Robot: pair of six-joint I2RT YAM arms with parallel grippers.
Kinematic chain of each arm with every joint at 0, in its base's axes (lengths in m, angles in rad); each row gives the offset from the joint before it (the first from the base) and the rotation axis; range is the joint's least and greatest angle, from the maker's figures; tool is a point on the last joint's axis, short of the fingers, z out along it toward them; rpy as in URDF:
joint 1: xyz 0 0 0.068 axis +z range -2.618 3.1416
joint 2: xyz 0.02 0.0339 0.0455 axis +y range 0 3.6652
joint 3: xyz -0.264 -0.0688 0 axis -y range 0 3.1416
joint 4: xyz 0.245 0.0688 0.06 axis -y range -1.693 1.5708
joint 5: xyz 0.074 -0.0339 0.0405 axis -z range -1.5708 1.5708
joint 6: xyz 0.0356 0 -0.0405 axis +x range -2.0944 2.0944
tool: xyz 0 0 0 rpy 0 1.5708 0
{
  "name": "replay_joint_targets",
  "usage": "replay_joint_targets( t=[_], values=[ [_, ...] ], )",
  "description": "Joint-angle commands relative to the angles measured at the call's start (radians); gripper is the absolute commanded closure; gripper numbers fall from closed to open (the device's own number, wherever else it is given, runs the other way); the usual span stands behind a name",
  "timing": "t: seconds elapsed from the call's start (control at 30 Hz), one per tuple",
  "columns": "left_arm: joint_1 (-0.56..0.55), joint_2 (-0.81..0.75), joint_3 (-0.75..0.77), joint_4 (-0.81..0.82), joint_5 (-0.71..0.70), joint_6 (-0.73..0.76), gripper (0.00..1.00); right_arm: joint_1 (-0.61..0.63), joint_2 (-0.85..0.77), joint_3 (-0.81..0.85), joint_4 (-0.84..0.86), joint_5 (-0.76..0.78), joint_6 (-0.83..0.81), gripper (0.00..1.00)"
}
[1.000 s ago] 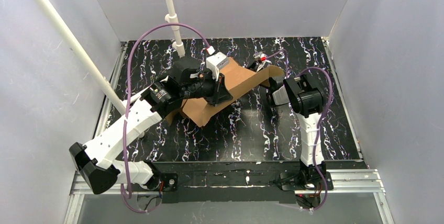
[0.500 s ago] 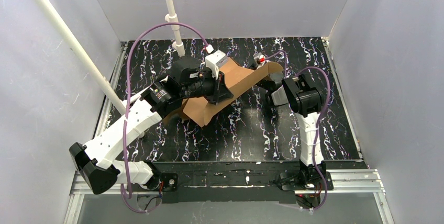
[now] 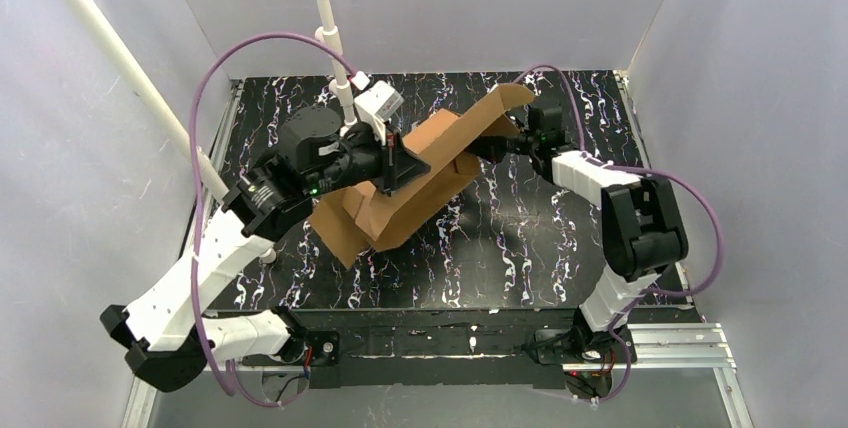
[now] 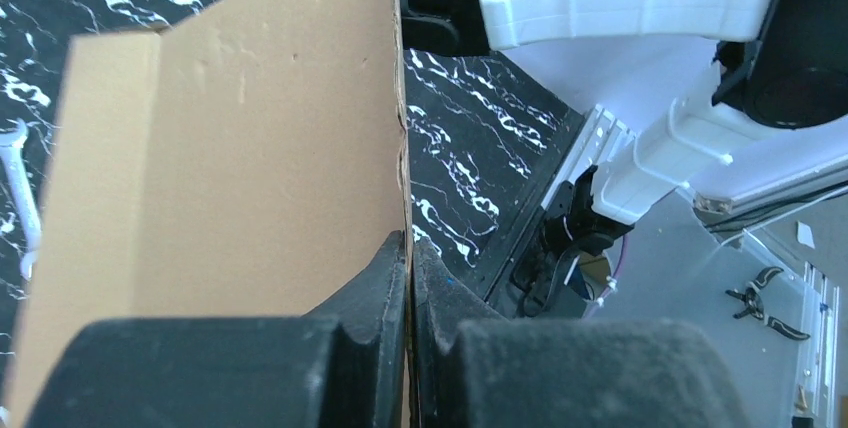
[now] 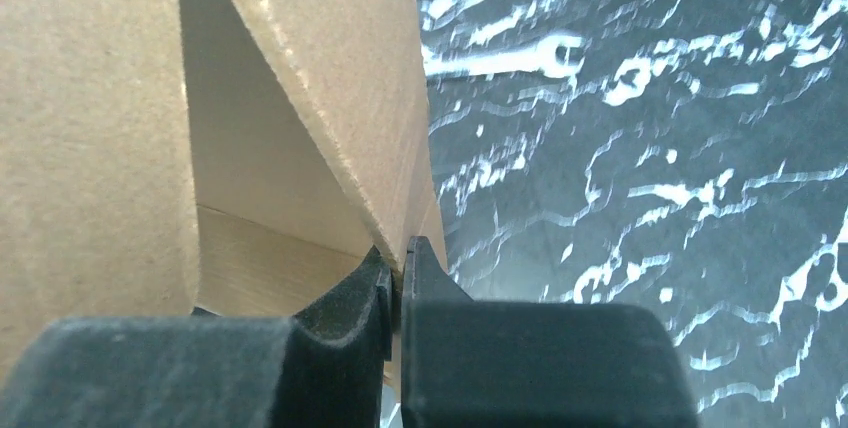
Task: Fold the paper box
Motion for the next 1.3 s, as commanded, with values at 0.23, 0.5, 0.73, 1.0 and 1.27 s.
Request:
replay_joint_targets(
  t=[0.23,0.5,0.73,1.0,1.27],
  values=[
    [0.014,-0.11,-0.111,0.015,-0.102,0.017,1.0,-0.007,-0.231,0.139,-1.226,0.039,-0.545,0.97],
    [0.015,-0.107,-0.238,0.106,-0.099,-0.011,1.0,-0.007,-0.201,0.145,-1.436,0.13,-0.603,0.93],
    [0.016,-0.059,-0.29,0.177,-0.092,-0.011,1.0,-0.007,-0.273,0.037,-1.213,0.228,-0.486,0.75],
    [0.021,-0.058,-0.338,0.233,-0.078,-0.026,1.0,-0.042,-0.263,-0.041,-1.069,0.178,-0.451,0.6],
    [0.022,-0.086,-0.395,0.3,-0.058,-0.074,1.0,-0.043,-0.37,-0.179,-0.932,0.16,-0.459,0.46]
  ],
)
